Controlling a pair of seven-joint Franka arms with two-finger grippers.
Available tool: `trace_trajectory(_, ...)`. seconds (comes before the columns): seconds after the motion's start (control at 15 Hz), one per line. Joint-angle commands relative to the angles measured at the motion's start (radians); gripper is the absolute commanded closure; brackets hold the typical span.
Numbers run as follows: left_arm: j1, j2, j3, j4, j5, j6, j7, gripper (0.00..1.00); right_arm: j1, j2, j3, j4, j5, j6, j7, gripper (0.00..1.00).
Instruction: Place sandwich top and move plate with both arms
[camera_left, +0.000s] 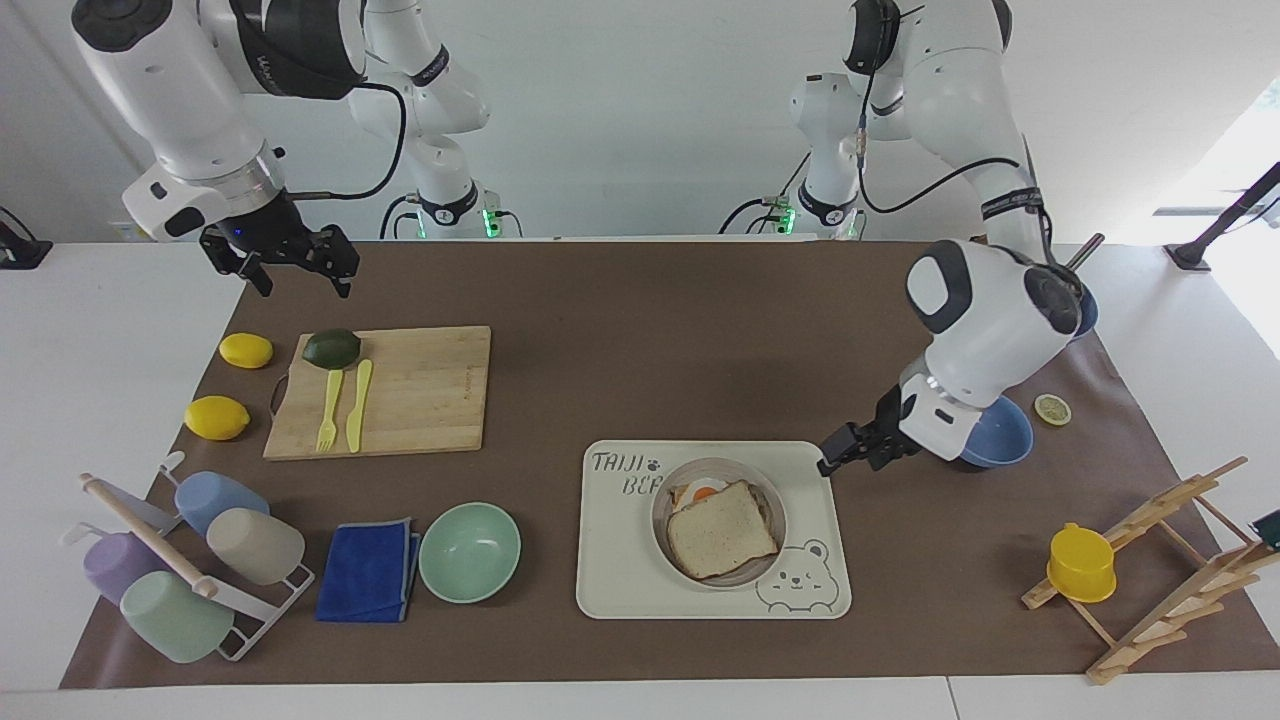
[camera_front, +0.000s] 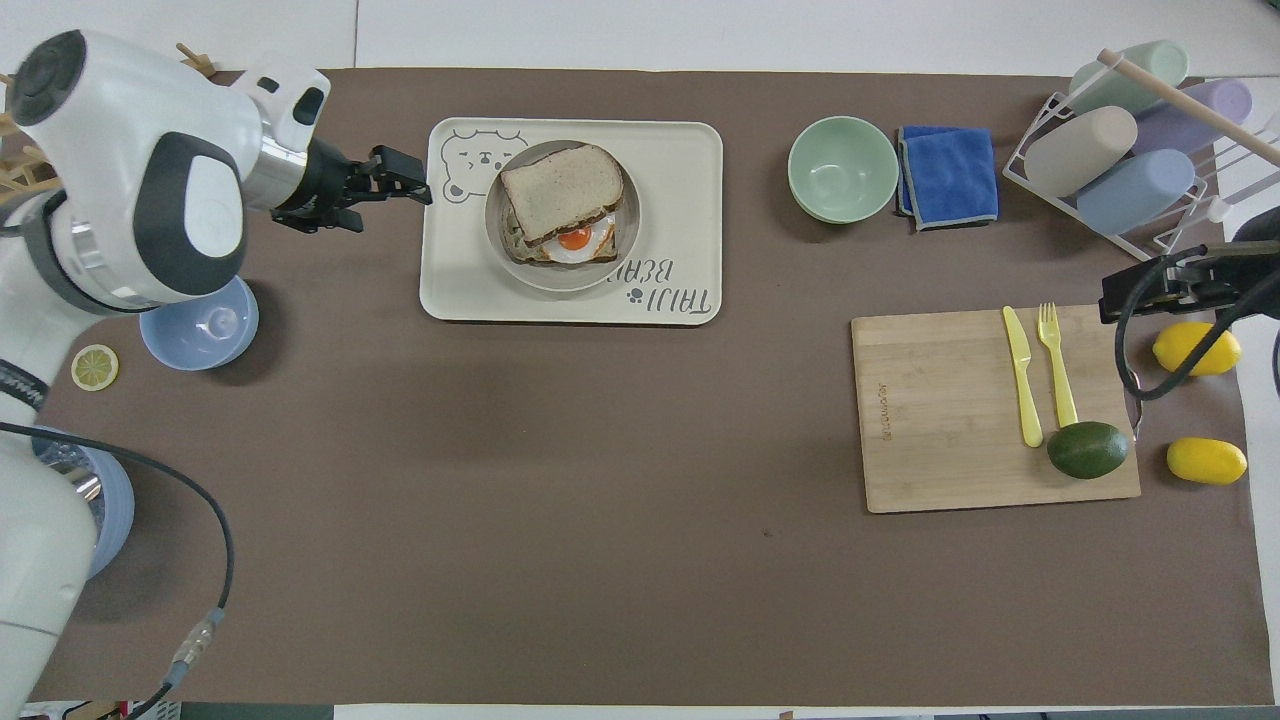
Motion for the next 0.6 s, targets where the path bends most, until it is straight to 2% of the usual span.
trace_trajectory(0.0, 0.002, -0.134, 0.024, -0.057, 0.13, -0.084, 0.011, 0.0, -0.008, -0.019, -0.001, -0.018, 0.029, -0.003, -0.027, 0.0)
trace_trajectory(0.33, 0.043, -0.309, 0.028, -0.063, 0.25, -0.284, 0.012, 0.0, -0.008, -0.019, -0.001, -0.018, 0.029, -0.003, -0.027, 0.0)
trace_trajectory(0.53, 0.043, -0.396, 0.02, -0.106, 0.292, -0.375, 0.029, 0.0, -0.008, -0.019, -0.001, -0.018, 0.029, -0.003, -0.027, 0.0)
